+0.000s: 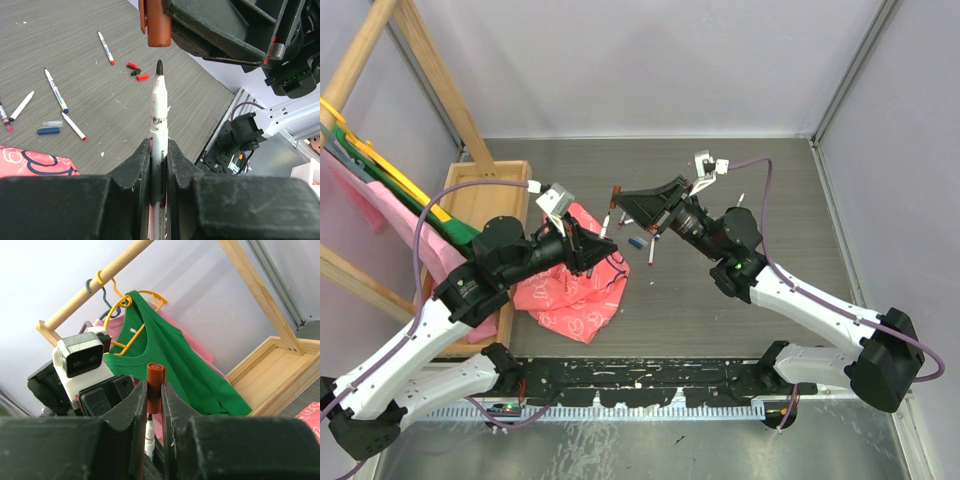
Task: Insert the pens into the pen caps
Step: Insert the pen cap onto the pen.
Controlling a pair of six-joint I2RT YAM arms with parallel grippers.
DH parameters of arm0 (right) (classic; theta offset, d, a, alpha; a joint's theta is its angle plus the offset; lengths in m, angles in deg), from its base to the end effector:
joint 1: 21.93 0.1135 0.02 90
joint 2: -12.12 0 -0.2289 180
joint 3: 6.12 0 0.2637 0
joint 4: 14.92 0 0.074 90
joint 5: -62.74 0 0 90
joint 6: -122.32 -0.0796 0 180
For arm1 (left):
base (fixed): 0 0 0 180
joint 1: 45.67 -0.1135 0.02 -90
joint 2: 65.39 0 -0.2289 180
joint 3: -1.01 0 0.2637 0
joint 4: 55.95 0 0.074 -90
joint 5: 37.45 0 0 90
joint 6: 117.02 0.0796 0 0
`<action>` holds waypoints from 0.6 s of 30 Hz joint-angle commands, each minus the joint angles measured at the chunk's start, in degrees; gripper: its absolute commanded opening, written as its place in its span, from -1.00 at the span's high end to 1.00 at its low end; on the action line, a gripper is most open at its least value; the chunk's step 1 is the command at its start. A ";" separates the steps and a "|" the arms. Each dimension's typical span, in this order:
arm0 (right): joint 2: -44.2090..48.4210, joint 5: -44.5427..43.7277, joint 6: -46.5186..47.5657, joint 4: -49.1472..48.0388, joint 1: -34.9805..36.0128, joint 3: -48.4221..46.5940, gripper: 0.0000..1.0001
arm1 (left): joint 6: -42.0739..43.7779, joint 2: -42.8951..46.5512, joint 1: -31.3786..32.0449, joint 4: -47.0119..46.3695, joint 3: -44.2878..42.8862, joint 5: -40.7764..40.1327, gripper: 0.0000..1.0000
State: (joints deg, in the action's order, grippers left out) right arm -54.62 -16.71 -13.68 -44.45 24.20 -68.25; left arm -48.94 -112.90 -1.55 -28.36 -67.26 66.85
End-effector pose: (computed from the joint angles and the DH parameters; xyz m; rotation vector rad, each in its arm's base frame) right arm 0.2186 0.2484 0.3668 -0.1851 1.2693 1.5141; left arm 0.1744 -0.1965 0.3578 0.5413 1.7217 -1.0560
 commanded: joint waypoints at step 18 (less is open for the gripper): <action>2.06 -0.87 0.66 -1.48 0.05 -1.21 1.00 | -0.59 1.19 -0.19 -2.75 -1.41 0.11 1.00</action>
State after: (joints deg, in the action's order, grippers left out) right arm -54.60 -16.12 -13.68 -42.89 24.20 -68.25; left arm -48.98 -112.42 -1.55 -28.36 -67.26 66.85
